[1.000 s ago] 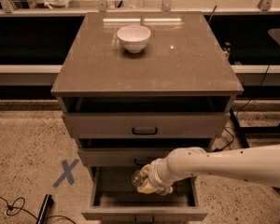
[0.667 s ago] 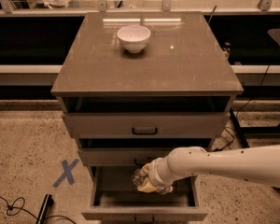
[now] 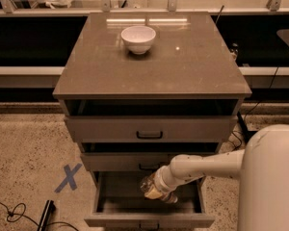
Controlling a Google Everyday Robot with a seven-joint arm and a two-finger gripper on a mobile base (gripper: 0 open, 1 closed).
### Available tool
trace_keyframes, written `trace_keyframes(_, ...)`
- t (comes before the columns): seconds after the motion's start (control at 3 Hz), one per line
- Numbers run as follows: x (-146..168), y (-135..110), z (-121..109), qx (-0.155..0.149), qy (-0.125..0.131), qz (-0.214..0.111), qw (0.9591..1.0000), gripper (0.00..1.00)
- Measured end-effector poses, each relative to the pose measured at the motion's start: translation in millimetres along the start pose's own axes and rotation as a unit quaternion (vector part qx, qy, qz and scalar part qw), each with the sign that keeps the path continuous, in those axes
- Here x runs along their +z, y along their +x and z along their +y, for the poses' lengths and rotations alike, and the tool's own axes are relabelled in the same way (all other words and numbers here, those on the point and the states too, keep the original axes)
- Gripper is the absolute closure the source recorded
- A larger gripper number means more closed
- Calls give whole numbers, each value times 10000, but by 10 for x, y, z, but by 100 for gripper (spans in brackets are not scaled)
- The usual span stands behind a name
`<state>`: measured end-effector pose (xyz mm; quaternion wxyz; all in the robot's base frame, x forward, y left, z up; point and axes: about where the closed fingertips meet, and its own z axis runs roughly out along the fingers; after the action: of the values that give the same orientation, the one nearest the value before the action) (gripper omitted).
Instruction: Place water bottle into bottom drawer
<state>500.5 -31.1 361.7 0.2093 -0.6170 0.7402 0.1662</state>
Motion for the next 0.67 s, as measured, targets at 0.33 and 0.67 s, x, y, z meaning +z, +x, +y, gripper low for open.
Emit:
trace_keyframes(0.33,383,255,-77,232,-150,-307,9991,100)
trace_keyframes(0.67,566,435,-131,221,-137,-581,9980,100)
